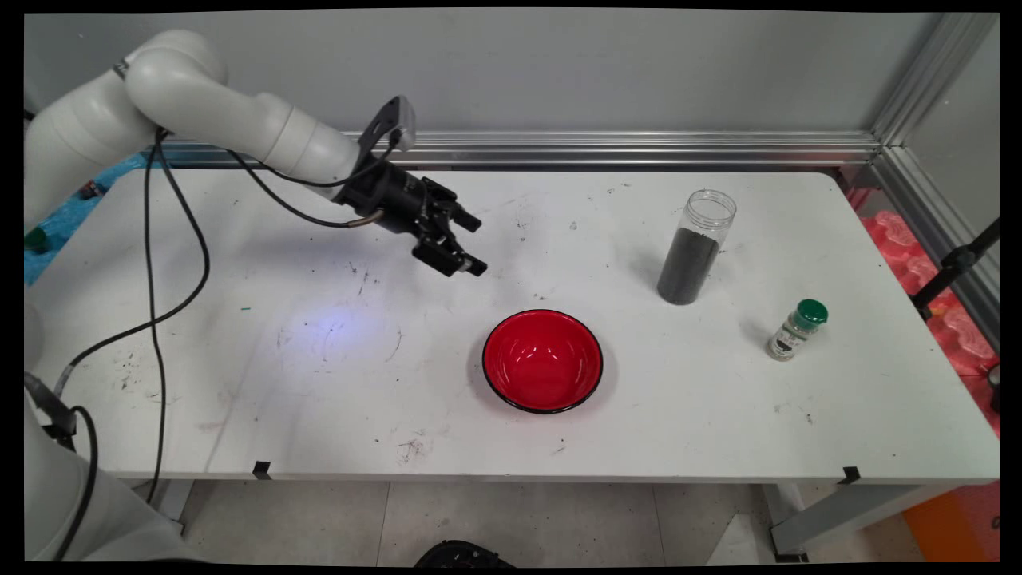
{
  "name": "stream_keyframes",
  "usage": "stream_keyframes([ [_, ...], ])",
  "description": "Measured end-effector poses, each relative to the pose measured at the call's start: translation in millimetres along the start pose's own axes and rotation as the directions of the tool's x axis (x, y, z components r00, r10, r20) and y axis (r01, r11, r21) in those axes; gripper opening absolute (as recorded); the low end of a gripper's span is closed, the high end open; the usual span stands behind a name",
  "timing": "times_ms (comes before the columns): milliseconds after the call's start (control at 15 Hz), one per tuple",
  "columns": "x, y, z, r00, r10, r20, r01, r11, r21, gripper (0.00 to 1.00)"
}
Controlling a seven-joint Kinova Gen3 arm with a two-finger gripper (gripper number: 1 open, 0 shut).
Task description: Pick up the black seasoning powder from the table
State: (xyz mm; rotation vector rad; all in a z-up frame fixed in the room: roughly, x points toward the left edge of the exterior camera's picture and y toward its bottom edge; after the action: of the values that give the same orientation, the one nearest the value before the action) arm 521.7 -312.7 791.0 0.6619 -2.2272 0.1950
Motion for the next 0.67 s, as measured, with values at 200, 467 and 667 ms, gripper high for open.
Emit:
stream_keyframes([
  [200, 5.6, -0.5, 11.1, 1.0, -0.003, -0.013, 0.003, 1.0, -0.002, 1.0],
  [467, 12.4, -1.2, 24.6, 1.0, -0.007, -0.028, 0.006, 1.0, -0.004, 1.0],
  [667, 18.1, -1.6, 35.3, 0.999, -0.008, -0.041, 0.008, 1.0, -0.006, 1.0],
])
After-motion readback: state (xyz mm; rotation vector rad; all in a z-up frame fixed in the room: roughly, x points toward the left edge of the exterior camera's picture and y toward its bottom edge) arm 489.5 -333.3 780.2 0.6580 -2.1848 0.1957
